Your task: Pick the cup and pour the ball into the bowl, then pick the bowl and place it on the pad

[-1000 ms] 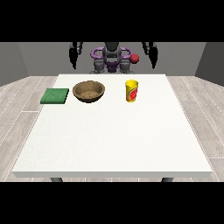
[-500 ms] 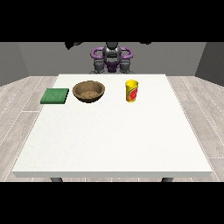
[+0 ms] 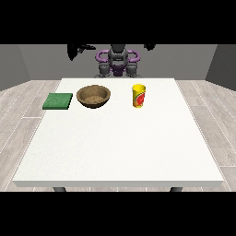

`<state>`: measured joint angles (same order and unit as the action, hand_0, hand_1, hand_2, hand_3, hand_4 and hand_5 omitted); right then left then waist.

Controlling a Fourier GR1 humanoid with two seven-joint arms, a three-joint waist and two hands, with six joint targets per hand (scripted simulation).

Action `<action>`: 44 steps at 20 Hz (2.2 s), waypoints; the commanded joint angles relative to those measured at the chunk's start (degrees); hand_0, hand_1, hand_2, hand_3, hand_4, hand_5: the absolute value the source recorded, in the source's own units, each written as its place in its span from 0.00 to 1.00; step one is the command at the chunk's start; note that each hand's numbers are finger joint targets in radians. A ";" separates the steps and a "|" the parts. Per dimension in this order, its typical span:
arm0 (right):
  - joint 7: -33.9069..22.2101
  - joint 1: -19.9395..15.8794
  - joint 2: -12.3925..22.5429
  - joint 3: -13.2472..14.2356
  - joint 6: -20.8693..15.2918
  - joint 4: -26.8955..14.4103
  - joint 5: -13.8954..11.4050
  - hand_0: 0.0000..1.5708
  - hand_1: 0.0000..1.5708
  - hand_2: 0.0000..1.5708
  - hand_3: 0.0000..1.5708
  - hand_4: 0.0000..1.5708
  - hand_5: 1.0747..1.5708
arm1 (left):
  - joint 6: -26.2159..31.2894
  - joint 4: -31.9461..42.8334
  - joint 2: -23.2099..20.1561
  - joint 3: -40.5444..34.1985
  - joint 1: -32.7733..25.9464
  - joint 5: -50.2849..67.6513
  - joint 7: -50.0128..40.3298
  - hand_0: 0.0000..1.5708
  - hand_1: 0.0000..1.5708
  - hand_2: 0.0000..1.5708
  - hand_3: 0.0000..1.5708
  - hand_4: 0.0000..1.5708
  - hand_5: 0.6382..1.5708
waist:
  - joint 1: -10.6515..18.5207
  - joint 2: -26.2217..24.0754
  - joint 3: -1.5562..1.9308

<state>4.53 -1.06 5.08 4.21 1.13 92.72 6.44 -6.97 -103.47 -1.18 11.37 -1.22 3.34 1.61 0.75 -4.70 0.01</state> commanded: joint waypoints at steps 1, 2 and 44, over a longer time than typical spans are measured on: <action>2.49 -3.62 0.64 0.44 1.77 -1.53 0.65 0.00 0.00 0.00 0.00 0.00 0.98 | 0.12 5.19 -0.23 -2.72 4.18 -1.72 5.52 0.00 0.00 0.00 0.00 0.00 0.80 | -1.14 5.87 -0.02; 1.07 -7.79 2.50 2.56 2.28 -2.60 2.05 0.00 0.00 0.00 0.00 0.00 0.98 | 0.37 5.57 -0.95 -3.96 8.19 -1.83 5.46 0.00 0.00 0.00 0.00 0.00 0.79 | -1.03 8.95 -0.01; 16.55 -20.13 14.23 11.36 18.47 -22.07 8.45 0.00 0.00 0.00 0.00 0.00 0.97 | -20.75 63.70 -7.86 -21.85 34.15 -13.52 40.65 0.84 0.84 1.00 1.00 0.53 0.94 | -13.14 24.53 -0.04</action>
<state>21.59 -21.08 18.67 15.89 18.03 69.36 14.17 -21.15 -43.64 -8.17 -9.81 31.89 -7.20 41.92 -10.22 19.02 0.06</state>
